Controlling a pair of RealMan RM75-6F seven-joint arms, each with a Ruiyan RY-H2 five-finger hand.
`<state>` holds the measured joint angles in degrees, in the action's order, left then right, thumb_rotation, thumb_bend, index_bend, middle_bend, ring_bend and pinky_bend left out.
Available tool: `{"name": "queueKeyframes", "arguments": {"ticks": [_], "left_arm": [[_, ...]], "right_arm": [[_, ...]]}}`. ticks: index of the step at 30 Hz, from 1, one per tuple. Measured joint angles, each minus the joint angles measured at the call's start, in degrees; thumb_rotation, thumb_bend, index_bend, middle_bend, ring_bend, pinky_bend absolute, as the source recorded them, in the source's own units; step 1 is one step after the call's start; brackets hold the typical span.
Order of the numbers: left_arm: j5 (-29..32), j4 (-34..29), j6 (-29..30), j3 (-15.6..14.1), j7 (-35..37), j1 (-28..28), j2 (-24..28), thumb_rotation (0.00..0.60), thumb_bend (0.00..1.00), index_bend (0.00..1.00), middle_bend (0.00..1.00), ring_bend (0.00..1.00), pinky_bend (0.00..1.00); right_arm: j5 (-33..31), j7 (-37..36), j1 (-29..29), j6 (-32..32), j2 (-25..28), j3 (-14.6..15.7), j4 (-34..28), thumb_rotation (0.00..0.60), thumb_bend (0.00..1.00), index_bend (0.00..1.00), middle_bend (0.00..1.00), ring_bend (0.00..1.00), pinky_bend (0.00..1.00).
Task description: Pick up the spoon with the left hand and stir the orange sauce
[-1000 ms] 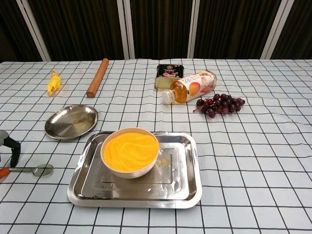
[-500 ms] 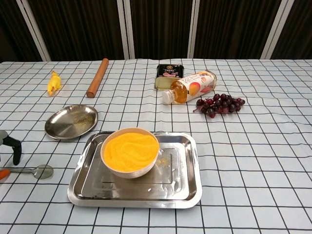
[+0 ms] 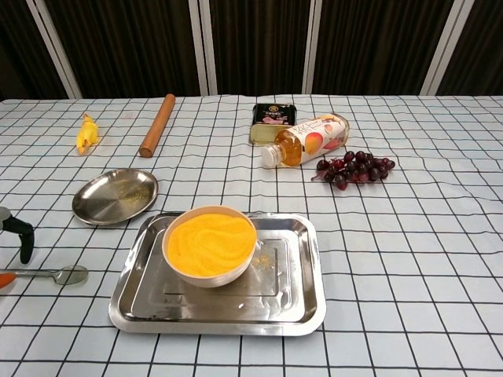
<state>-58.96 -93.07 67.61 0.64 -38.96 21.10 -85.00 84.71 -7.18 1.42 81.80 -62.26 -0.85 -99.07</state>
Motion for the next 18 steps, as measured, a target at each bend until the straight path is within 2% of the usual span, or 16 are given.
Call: {"name": "queueKeyframes", "arguments": {"ticks": [18], "left_arm": [[0.47,1.56,-0.10,-0.26,-0.19,0.63,-1.36,0.600,0.50,0.48,0.98,0.98,0.95]], "right_arm": [[-0.08,0.02,-0.02,0.07,-0.03,-0.09,-0.01,0.600,0.32,0.00,0.00,0.00,0.00]]}}
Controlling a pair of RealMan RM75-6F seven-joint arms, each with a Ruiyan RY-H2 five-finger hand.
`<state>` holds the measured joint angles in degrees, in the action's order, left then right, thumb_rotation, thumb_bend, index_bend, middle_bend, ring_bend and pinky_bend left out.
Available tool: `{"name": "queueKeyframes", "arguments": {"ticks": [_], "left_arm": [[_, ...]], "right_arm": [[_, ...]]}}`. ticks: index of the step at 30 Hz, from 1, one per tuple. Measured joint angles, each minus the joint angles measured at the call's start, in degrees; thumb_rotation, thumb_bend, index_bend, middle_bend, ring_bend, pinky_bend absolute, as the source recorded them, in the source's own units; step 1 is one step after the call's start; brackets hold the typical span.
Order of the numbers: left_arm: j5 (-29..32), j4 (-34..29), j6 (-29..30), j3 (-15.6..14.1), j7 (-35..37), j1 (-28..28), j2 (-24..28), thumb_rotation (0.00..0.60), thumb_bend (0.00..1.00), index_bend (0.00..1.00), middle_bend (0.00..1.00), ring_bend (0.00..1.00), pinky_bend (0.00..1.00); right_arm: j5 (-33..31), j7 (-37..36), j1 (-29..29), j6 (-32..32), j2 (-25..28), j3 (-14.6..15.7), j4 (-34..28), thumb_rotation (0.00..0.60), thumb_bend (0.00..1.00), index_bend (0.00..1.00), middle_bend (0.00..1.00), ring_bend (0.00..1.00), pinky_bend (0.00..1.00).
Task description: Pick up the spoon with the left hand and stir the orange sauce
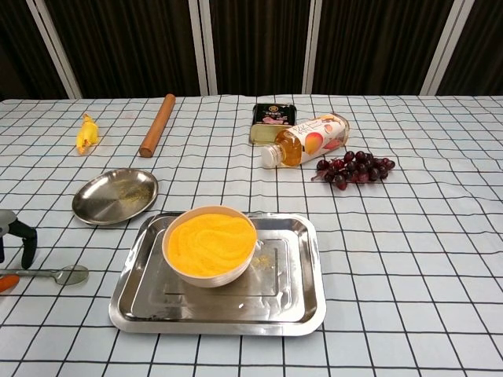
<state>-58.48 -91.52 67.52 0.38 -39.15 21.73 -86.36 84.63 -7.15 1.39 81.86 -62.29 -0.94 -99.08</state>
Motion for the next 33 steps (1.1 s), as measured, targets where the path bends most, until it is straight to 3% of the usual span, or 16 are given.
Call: {"name": "queueKeyframes", "arguments": {"ticks": [33], "left_arm": [[-2.72,0.04,1.54,-0.68,1.31,-0.42,-0.17,0.600,0.54,0.55,0.98,0.98,0.95]], "right_arm": [[0.12,0.07,-0.01,-0.06,0.02,0.08,0.01,0.600,0.32,0.00,0.00,0.00,0.00]]}}
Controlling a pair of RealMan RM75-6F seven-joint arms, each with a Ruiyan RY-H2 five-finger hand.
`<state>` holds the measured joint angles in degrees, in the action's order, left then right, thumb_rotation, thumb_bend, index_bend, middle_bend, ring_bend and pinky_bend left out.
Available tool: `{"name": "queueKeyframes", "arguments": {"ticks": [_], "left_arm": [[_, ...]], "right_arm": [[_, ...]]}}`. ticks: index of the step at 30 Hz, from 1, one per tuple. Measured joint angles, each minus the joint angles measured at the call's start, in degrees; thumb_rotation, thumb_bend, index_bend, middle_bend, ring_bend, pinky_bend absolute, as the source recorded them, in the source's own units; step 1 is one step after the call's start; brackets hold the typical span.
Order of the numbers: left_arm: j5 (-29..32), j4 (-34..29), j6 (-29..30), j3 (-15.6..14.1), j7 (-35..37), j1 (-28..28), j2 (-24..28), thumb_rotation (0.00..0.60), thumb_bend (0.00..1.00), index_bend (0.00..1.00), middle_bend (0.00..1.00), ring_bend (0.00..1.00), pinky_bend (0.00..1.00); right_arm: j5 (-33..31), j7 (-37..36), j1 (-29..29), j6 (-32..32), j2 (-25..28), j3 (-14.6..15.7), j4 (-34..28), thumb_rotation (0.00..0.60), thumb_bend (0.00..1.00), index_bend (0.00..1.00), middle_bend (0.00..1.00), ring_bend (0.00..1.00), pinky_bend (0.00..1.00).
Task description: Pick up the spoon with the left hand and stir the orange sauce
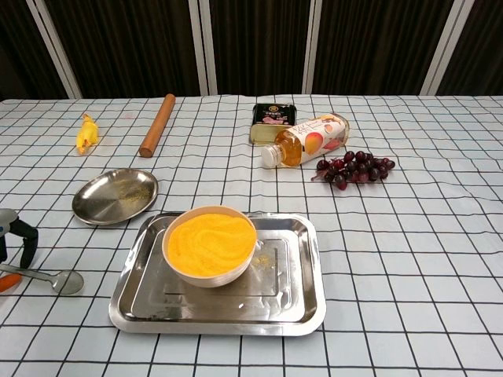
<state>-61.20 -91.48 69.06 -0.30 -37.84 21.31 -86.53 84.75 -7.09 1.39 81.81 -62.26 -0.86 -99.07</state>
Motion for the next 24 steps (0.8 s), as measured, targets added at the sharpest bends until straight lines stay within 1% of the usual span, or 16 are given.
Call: {"name": "queueKeyframes", "arguments": {"ticks": [5,11,17,19,24], "left_arm": [[-0.74,-3.21,0.87,0.49,-0.79,0.31,1.48,0.600,0.55,0.55,0.98,0.98,0.95],[-0.64,-8.58,1.94,2.21,-3.51,1.48,4.22,0.600,0.65,0.62,0.99,0.98,0.95],[0.32,-12.08,2.92,4.42,-8.13,3.45,6.58,0.600,0.74,0.70,1.00,0.99,0.97],[0.86,-12.99,3.18,5.39,-9.96,4.39,6.97,0.600,0.77,0.71,1.00,0.99,0.97],[2.44,-14.73,3.45,7.32,-14.63,6.99,6.89,0.600,0.78,0.72,1.00,0.99,0.97]], "right_arm": [[0.06,0.02,-0.03,0.06,0.03,0.03,-0.09,0.600,0.32,0.00,0.00,0.00,0.00],[0.07,-0.04,-0.05,0.05,0.06,0.06,-0.13,0.600,0.32,0.00,0.00,0.00,0.00],[-0.17,-0.27,0.01,-0.13,0.11,-0.03,-0.15,0.600,0.32,0.00,0.00,0.00,0.00],[-0.15,-0.28,0.03,-0.20,0.13,0.00,-0.21,0.600,0.32,0.00,0.00,0.00,0.00],[-0.24,-0.42,0.06,-0.31,0.19,-0.02,-0.29,0.600,0.32,0.00,0.00,0.00,0.00]]}}
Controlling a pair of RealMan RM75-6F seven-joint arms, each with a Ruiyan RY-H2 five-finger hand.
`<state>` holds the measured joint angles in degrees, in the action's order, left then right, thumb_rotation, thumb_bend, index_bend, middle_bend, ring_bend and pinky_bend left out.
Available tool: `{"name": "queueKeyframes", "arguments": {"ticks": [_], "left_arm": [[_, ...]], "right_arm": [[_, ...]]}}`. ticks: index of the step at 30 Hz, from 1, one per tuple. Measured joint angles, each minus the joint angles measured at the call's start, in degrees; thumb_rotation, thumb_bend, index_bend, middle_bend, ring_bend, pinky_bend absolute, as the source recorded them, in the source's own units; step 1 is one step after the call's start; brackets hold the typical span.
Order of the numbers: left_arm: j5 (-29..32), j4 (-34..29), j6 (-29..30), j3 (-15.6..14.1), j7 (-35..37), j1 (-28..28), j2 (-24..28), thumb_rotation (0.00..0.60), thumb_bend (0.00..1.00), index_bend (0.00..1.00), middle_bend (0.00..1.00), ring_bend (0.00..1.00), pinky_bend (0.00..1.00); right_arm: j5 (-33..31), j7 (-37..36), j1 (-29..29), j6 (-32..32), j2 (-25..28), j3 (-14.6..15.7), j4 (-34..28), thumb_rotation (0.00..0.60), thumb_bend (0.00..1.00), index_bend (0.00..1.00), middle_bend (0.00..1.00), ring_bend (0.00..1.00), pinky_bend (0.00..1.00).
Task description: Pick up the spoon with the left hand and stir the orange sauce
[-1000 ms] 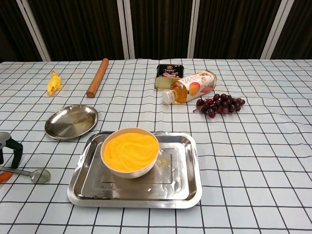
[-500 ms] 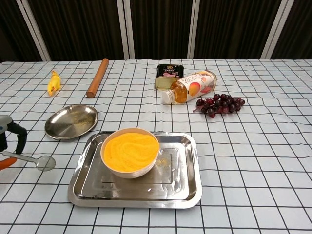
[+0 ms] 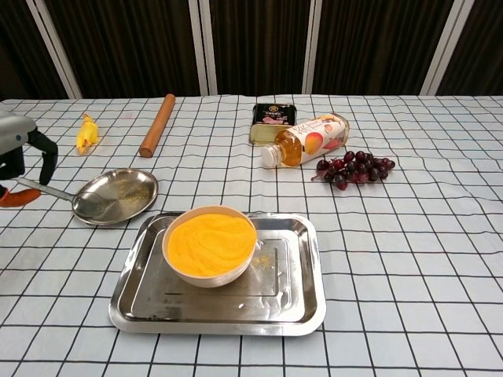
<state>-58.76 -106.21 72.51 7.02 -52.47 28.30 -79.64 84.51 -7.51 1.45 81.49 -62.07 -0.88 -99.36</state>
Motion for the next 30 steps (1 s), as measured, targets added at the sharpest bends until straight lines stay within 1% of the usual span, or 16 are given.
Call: {"name": "queueKeyframes", "arguments": {"ticks": [8,16,21,25,27,30], "left_arm": [[1.72,0.03,0.19,2.12,-6.51,4.53,-4.08,0.600,0.76,0.72,1.00,0.99,0.97],[6.84,0.61,0.56,3.17,-15.34,9.78,-10.78,0.600,0.75,0.70,0.99,0.99,0.97],[9.71,1.86,1.25,3.42,-19.65,12.96,-15.77,0.600,0.72,0.68,0.98,0.98,0.97],[11.69,3.08,1.91,3.39,-22.11,14.79,-18.99,0.600,0.63,0.65,0.96,0.97,0.97],[12.74,3.58,2.41,3.30,-23.19,15.66,-20.47,0.600,0.57,0.62,0.95,0.96,0.97],[13.63,3.99,3.30,2.87,-23.72,16.47,-21.80,0.600,0.44,0.57,0.94,0.96,0.97]], "right_arm": [[-0.61,-0.70,0.03,-0.10,0.17,-0.33,0.10,0.600,0.32,0.00,0.00,0.00,0.00],[-1.22,-1.28,0.11,-0.17,0.17,-0.74,0.27,0.600,0.32,0.00,0.00,0.00,0.00],[-2.29,-1.35,0.13,-0.31,0.00,-1.18,0.49,0.600,0.32,0.00,0.00,0.00,0.00],[-2.77,-1.31,0.24,-0.53,-0.09,-1.46,0.49,0.600,0.32,0.00,0.00,0.00,0.00],[-2.85,-1.57,0.21,-0.50,-0.01,-1.53,0.49,0.600,0.32,0.00,0.00,0.00,0.00],[-2.99,-2.08,0.21,-0.55,0.21,-1.64,0.53,0.600,0.32,0.00,0.00,0.00,0.00]]}}
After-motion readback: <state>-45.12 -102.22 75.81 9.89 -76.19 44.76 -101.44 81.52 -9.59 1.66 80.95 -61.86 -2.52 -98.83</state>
